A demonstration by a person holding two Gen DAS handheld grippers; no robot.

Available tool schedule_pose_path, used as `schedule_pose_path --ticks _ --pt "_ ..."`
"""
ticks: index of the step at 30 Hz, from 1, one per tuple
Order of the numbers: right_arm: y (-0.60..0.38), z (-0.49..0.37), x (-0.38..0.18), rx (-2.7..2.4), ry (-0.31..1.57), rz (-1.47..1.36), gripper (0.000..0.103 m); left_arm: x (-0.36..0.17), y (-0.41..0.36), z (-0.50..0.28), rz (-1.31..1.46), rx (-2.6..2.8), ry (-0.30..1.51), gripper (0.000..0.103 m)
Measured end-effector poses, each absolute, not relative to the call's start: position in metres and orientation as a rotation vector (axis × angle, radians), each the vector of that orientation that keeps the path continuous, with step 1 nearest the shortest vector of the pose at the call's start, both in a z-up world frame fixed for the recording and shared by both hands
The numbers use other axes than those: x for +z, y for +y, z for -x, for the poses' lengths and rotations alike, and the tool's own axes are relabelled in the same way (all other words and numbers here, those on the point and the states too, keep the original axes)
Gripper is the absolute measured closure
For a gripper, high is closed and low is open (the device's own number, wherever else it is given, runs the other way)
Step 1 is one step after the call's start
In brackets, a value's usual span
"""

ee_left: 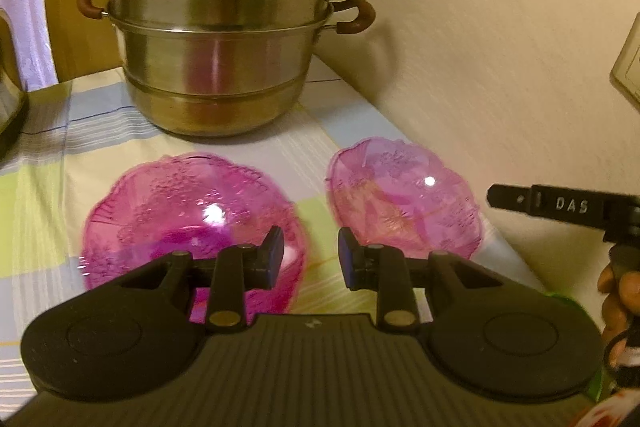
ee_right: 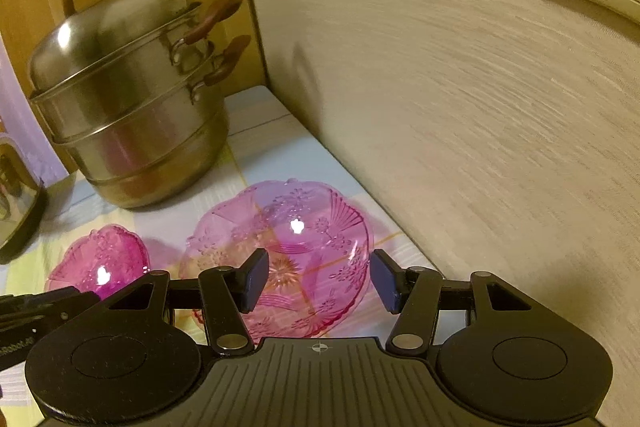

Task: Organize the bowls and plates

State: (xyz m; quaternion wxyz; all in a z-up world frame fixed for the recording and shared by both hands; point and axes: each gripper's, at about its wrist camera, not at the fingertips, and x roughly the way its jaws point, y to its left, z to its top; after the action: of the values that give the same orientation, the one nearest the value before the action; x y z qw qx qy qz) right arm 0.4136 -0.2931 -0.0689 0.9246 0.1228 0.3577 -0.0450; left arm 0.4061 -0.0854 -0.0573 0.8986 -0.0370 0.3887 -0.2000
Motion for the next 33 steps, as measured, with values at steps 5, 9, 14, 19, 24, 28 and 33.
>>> schedule_pose_path --ticks 5,9,14,19,24,28,33 --pt "-0.299 -0.416 -0.070 -0.092 0.735 -0.262 0.047 -0.059 -0.103 -0.414 0.097 -0.431 0.814 0.077" --pt "-0.308 -0.420 -0.075 -0.101 0.751 -0.278 0.047 -0.065 -0.115 -0.422 0.093 -0.432 0.833 0.077" --pt "-0.318 -0.425 -0.082 -0.108 0.774 -0.296 0.047 -0.072 -0.127 -0.433 0.092 -0.433 0.863 0.077" --pt "-0.321 -0.430 -0.086 -0.094 0.796 -0.308 0.047 -0.079 -0.136 -0.443 0.056 -0.443 0.885 0.077" --pt "-0.324 -0.435 -0.093 -0.084 0.817 -0.317 0.047 -0.086 -0.142 -0.452 0.048 -0.430 0.905 0.077" --pt "-0.326 -0.438 -0.097 -0.076 0.829 -0.318 0.047 -0.093 -0.146 -0.456 0.036 -0.416 0.922 0.077" --pt "-0.328 -0.441 -0.101 -0.077 0.842 -0.325 0.047 -0.099 -0.148 -0.461 0.039 -0.408 0.934 0.077"
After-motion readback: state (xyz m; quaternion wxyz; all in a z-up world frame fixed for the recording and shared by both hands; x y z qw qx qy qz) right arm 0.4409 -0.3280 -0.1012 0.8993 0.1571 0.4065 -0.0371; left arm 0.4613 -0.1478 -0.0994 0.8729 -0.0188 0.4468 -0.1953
